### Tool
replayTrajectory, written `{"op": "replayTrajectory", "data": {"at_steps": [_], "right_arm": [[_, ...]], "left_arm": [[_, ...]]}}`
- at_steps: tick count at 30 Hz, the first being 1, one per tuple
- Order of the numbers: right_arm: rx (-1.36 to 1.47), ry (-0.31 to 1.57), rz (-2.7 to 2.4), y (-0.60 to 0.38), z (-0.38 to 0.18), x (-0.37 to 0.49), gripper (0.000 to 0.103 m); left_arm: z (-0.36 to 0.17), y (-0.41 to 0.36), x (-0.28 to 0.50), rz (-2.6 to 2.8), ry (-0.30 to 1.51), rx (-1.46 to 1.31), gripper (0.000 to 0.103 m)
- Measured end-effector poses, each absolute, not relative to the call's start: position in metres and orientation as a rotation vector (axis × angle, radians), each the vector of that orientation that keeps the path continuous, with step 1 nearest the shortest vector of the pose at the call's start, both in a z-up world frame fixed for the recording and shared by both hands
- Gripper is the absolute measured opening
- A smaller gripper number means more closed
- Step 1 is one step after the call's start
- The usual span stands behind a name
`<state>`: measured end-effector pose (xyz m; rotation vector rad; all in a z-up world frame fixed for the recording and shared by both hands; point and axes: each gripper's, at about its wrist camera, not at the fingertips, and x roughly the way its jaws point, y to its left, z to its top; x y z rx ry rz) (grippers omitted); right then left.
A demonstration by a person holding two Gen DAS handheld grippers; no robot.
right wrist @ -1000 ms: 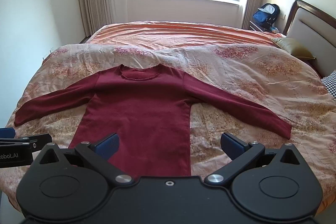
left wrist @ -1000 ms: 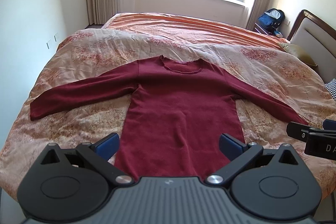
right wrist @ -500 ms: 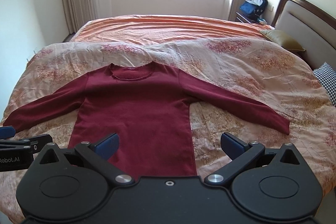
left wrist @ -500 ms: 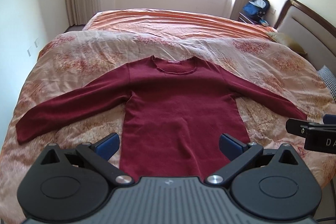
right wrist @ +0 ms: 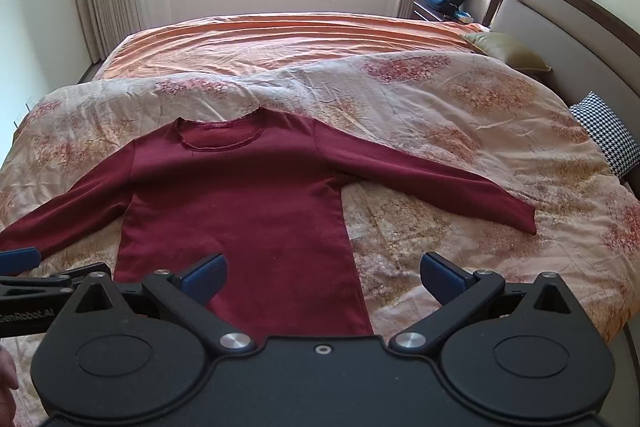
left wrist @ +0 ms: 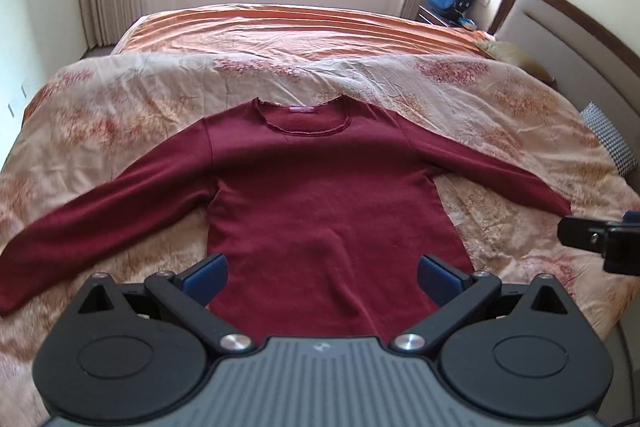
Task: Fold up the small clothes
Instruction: 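Move both grippers over the dark red sweater lying flat on the bed, then grasp the sweater's sleeve and side edge with the right gripper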
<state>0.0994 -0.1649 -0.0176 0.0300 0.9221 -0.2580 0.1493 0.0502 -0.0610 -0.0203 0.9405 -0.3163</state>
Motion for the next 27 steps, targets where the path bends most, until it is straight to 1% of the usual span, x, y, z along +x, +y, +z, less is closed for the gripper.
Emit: {"op": "replayTrajectory", "data": {"at_steps": [4,9,14,18,21,27], "right_arm": [[0.046,0.934,-0.269,-0.179,-0.017,0.102,0.103],[0.093,0.925,-0.258,-0.212,-0.018,0.105,0.103],[0.193,0.913,-0.203,-0.277,-0.027,0.111,0.103],[0.253,0.936,-0.111,-0.351,-0.047,0.123,0.103],[0.349,0.936,-0.062,-0.431,-0.072,0.132,0.103],[0.552,0.909,-0.093,-0.604,-0.141,0.149,0.102]], "left_arm": [[-0.060,0.036,0.155,-0.352,0.926,-0.059,0.103],[-0.055,0.002,0.160,-0.365,0.913,-0.027,0.103],[-0.050,-0.047,0.172,-0.371,0.923,-0.045,0.103],[-0.049,-0.099,0.185,-0.350,0.933,-0.052,0.103],[-0.054,-0.141,0.195,-0.347,0.935,-0.020,0.103],[-0.094,-0.219,0.232,-0.341,0.991,0.025,0.103]]}}
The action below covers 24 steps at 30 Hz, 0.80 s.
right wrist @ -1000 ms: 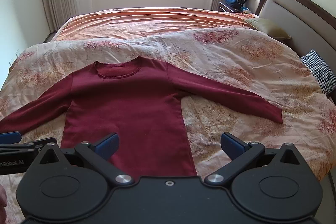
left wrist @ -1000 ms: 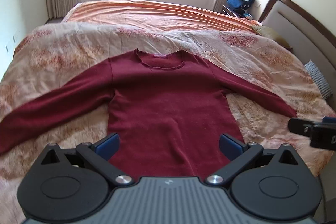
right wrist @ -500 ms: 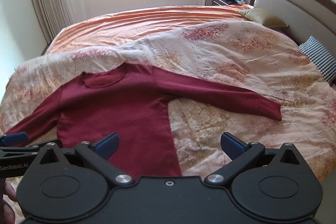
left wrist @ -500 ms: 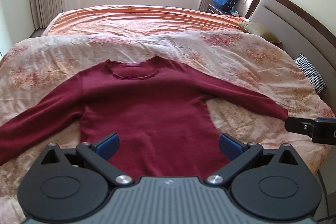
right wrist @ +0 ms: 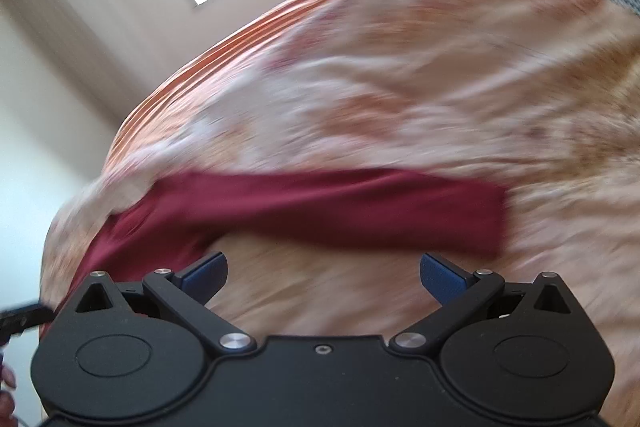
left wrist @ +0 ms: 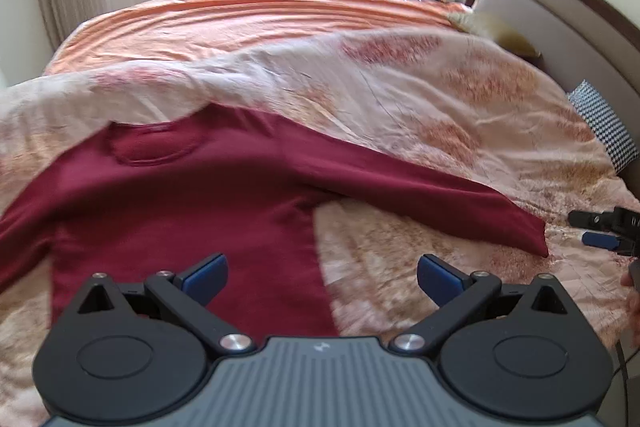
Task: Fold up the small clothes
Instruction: 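Grasp the sweater's sleeve and side edge with the right gripper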
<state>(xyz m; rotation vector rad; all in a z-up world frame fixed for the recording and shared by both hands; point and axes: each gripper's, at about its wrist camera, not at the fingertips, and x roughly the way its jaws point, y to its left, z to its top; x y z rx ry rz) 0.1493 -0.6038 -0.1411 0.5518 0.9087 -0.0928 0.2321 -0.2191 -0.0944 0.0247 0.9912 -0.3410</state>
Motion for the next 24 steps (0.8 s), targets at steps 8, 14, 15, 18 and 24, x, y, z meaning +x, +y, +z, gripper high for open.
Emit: {"op": "replayTrajectory", "data": {"at_steps": [8,14,15,18,24], "right_arm": [[0.898,0.914,-0.025,-0.749,-0.256,0.168,0.094],[1.181,0.863,0.059,-0.781,-0.315,0.159,0.085],[1.215,0.849,0.087,-0.783,-0.319,0.159,0.083],[1.281,0.847,0.172,-0.781,-0.334,0.163,0.075],[1.378,0.851,0.219,-0.767,-0.357,0.171,0.007]], "left_arm": [[-0.166,-0.313,0.318,-0.389,0.951,0.196,0.103],[-0.203,-0.346,0.371,-0.465,0.959,0.211,0.103],[-0.208,-0.349,0.379,-0.476,0.962,0.209,0.103],[-0.224,-0.353,0.398,-0.496,0.994,0.190,0.103],[-0.263,-0.365,0.420,-0.454,1.078,0.238,0.103]]}}
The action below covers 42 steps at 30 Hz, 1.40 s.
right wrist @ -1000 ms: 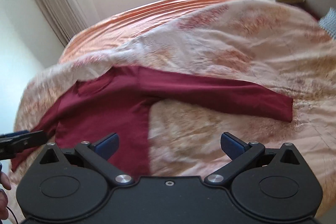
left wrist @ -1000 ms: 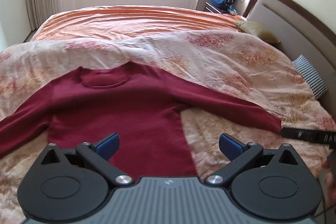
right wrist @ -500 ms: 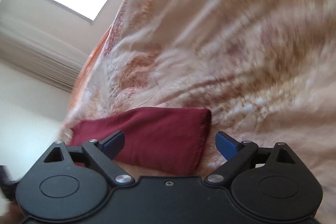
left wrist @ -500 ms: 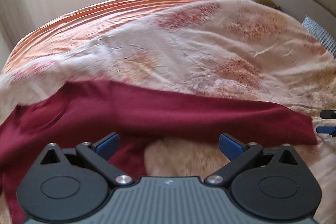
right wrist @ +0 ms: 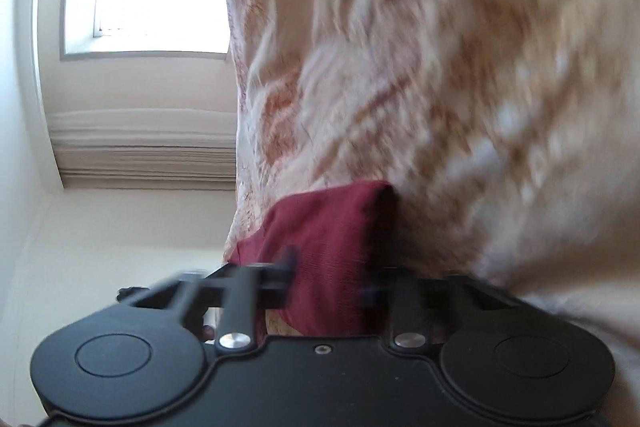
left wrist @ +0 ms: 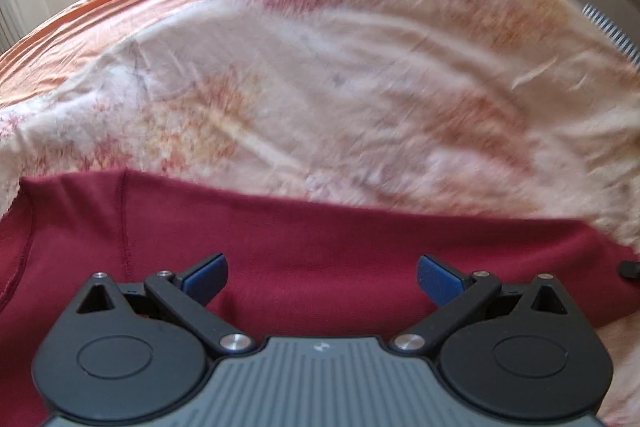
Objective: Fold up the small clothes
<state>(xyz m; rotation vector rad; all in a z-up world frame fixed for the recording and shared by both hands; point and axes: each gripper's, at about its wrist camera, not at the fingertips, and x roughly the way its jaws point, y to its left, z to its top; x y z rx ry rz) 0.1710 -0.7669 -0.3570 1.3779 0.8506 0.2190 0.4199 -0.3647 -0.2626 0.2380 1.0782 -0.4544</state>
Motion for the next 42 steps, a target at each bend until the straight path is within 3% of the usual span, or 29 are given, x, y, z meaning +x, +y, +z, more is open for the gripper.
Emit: {"op": "replayTrajectory", "data": {"at_steps": [8,15,21,34,42], "right_arm": [[1.316,0.723,0.264,-0.764,-0.298,0.170,0.005],[1.187,0.691,0.390,-0.741,-0.211,0.222,0.005],[1.080,0.759,0.476,-0.661,-0.165,0.270,0.005],[0.880,0.918,0.596,-0.371,-0.150,0.399,0.005],[0.663,1.079,0.671,-0.177,-0.197,0.431,0.005]], "left_arm": [[-0.287,-0.372,0.425,-0.404,1.101,0.326,0.103],[-0.238,-0.344,0.432,-0.375,1.040,0.126,0.103],[-0.204,-0.259,0.409,-0.296,1.027,0.066,0.103],[-0.152,-0.003,0.306,-0.100,1.027,-0.062,0.103],[-0.143,0.120,0.267,0.006,1.033,-0.130,0.103]]}}
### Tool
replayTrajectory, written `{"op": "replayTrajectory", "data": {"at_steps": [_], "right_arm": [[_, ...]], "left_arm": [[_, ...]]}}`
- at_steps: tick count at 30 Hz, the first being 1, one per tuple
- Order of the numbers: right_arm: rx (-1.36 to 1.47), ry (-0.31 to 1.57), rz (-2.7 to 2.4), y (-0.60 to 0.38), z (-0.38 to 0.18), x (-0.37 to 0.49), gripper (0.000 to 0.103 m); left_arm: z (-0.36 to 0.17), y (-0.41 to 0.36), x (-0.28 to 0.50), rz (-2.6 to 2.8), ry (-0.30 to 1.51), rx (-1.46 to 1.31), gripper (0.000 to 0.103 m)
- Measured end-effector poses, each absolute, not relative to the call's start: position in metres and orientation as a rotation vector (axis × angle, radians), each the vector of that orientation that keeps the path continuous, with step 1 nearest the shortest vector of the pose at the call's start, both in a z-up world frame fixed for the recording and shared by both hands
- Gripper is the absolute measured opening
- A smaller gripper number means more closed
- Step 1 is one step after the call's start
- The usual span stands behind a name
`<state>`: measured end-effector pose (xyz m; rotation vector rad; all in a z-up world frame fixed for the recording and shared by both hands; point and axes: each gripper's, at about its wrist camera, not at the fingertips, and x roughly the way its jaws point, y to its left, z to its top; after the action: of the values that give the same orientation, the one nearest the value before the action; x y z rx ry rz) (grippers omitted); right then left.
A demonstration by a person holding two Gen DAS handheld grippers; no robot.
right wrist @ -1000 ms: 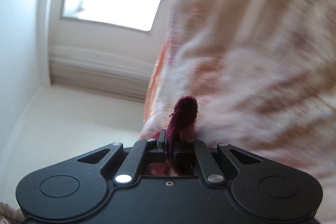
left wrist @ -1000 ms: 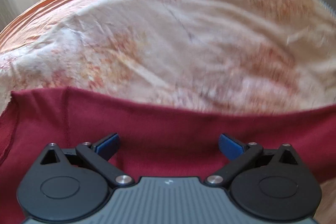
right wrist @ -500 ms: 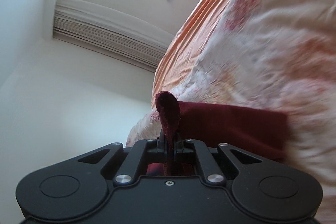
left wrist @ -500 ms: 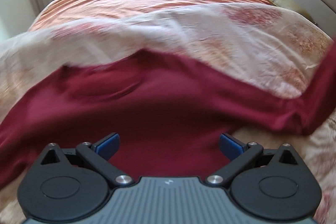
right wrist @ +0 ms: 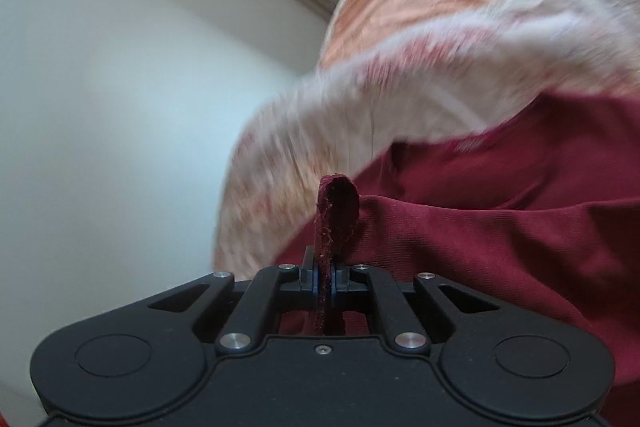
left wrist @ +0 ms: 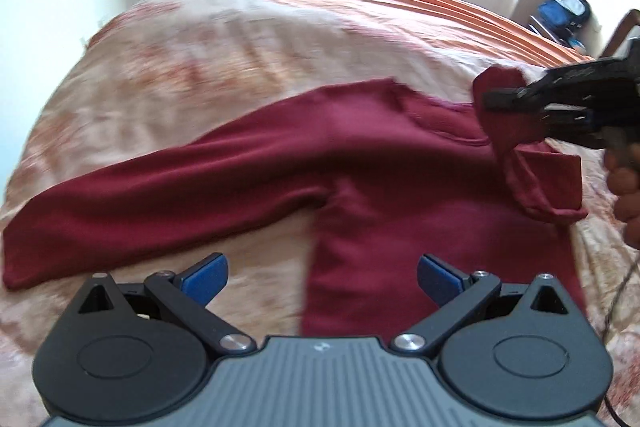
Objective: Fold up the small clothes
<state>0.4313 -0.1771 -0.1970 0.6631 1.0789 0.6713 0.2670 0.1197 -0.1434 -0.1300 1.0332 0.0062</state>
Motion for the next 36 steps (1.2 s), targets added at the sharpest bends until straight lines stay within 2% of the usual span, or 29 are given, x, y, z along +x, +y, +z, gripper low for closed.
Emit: {"op": "replayTrajectory", "data": {"at_steps": [5,9,12,14,18,20,22,29,36], "right_arm": [[0.575,1.170,0.634,-0.109,-0.241,0.436,0.006],[0.513,1.200,0.599,-0.082,-0.258,0.439,0.015],[0.529,1.216,0.603,-0.068,-0.267,0.442,0.033],[0.545,1.218,0.638,-0.059,-0.266,0.441,0.057],[0.641,1.182,0.710,-0.074,-0.251,0.432,0.058],[0.703,1.120,0.701,-0.111,-0.240,0.419,0.064],[0.751,1.066,0.617,-0.167,-0.237,0.397,0.069],[0.942,0.966,0.056,-0.373,-0.266,0.316,0.070],[1.188,0.890,0.049,-0.413,-0.308,0.296,0.070]], "left_arm": [[-0.150,0.174,0.246,0.051,1.039,-0.176,0.103],[-0.160,0.195,0.241,0.075,1.050,-0.199,0.103],[-0.166,0.198,0.240,0.082,1.058,-0.207,0.103],[-0.168,0.195,0.242,0.078,1.062,-0.209,0.103],[-0.161,0.176,0.257,0.040,1.046,-0.197,0.103],[-0.156,0.160,0.273,-0.009,1.029,-0.188,0.103],[-0.151,0.137,0.298,-0.072,1.012,-0.174,0.103],[-0.137,-0.002,0.415,-0.438,0.932,-0.006,0.103],[-0.164,-0.169,0.507,-0.782,0.930,0.285,0.102]]}}
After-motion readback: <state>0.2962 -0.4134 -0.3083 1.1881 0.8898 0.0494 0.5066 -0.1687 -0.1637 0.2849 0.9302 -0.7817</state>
